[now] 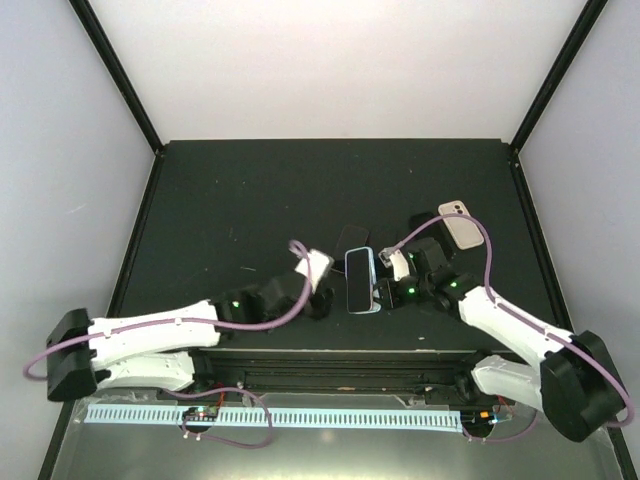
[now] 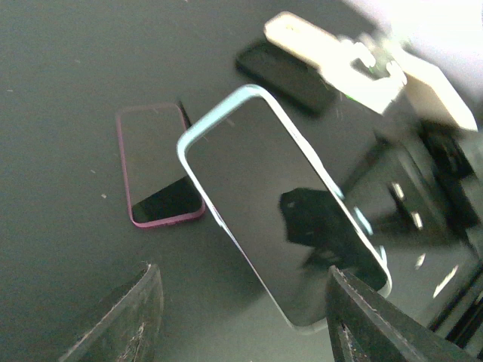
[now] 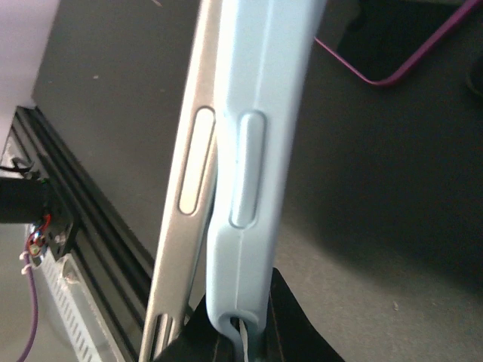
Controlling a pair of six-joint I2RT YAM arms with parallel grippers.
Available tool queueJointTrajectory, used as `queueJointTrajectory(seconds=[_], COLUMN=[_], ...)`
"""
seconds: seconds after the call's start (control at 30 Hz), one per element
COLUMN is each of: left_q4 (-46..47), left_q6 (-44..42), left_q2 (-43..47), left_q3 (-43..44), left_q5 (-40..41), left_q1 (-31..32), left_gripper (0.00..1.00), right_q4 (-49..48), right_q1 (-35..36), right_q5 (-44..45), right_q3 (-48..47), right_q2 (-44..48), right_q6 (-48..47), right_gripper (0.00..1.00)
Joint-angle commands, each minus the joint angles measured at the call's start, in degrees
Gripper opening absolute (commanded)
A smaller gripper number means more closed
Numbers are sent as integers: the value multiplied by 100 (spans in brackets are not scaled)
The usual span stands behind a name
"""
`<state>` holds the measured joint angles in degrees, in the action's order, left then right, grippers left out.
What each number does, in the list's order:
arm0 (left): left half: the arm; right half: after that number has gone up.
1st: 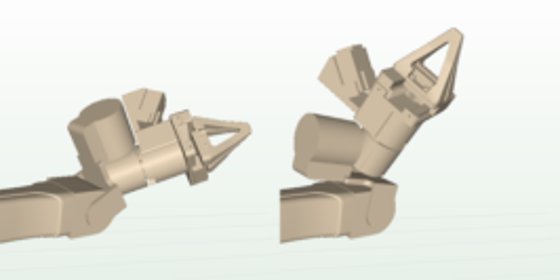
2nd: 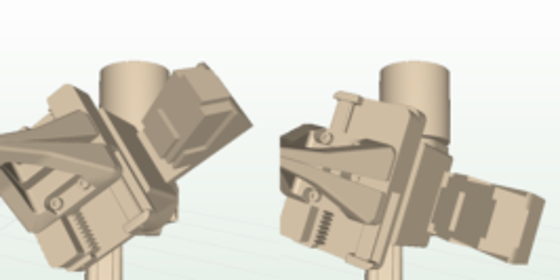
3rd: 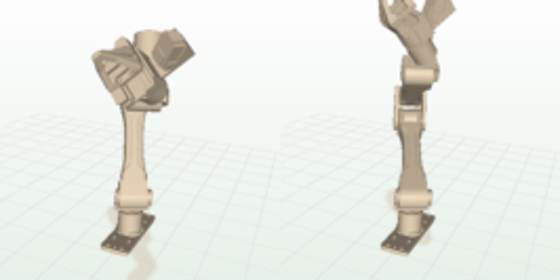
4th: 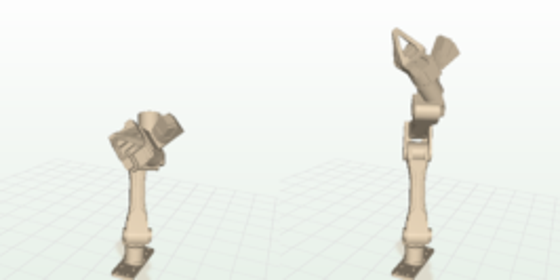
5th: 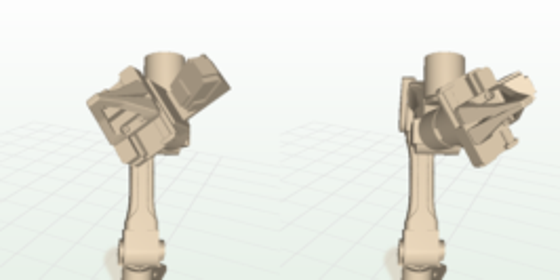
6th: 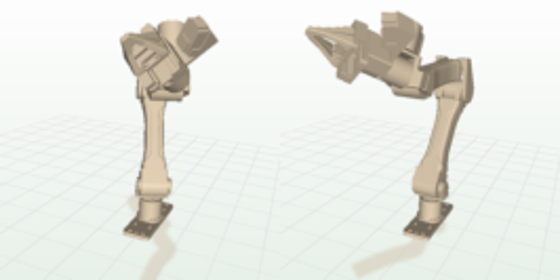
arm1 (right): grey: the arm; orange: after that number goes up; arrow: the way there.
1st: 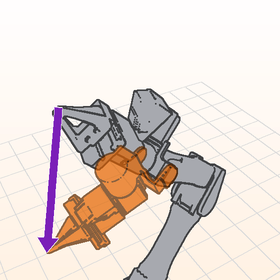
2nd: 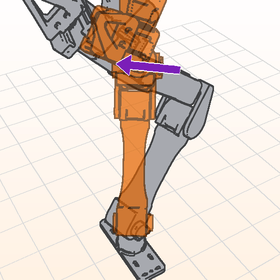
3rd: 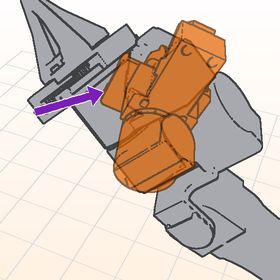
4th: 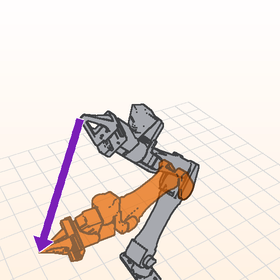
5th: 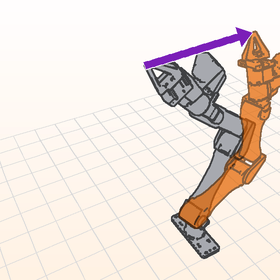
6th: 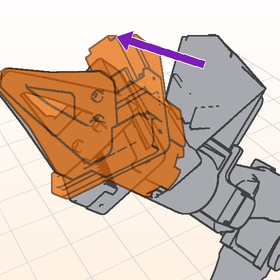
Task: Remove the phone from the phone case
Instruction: Remove the phone case from the phone.
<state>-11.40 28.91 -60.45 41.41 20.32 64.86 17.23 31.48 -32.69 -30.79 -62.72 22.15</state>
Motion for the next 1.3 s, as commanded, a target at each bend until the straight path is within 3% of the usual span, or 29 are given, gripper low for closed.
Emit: queueJointTrajectory(seconds=[0.0, 0.27, 0.57, 0.67, 1.0, 1.17, 1.27], left_q4=[-62, 269, 511, 145, 58, -3, 308], left_q6=[-1185, -1914, -2500, -2332, -2167, -2303, -2832], left_q2=[-626, -2426, -3902, -4308, -4592, -4650, -4826], left_q3=[-48, 529, 1423, 1815, 1809, 1809, 1881], left_q5=[1073, 2173, 2668, 2964, 3578, 3984, 4501], left_q1=[924, 1876, 2044, 2009, 1963, 1836, 1770], left_gripper=[60, 60, 57, 53, 54, 47, 41], right_q4=[-347, -190, -106, -114, -111, -117, -133], right_q1=[-197, -555, -608, -649, -723, -741, -742], right_q5=[28, -610, -673, -767, -1087, -1147, -1335], right_q3=[-141, -271, -356, -358, -357, -349, -349], right_q2=[-381, -1326, -1520, -1578, -1675, -1691, -1728], right_q6=[257, 148, 109, 134, 86, 25, 55], right_gripper=[1, 1, 1, 1, 1, 1, 1])
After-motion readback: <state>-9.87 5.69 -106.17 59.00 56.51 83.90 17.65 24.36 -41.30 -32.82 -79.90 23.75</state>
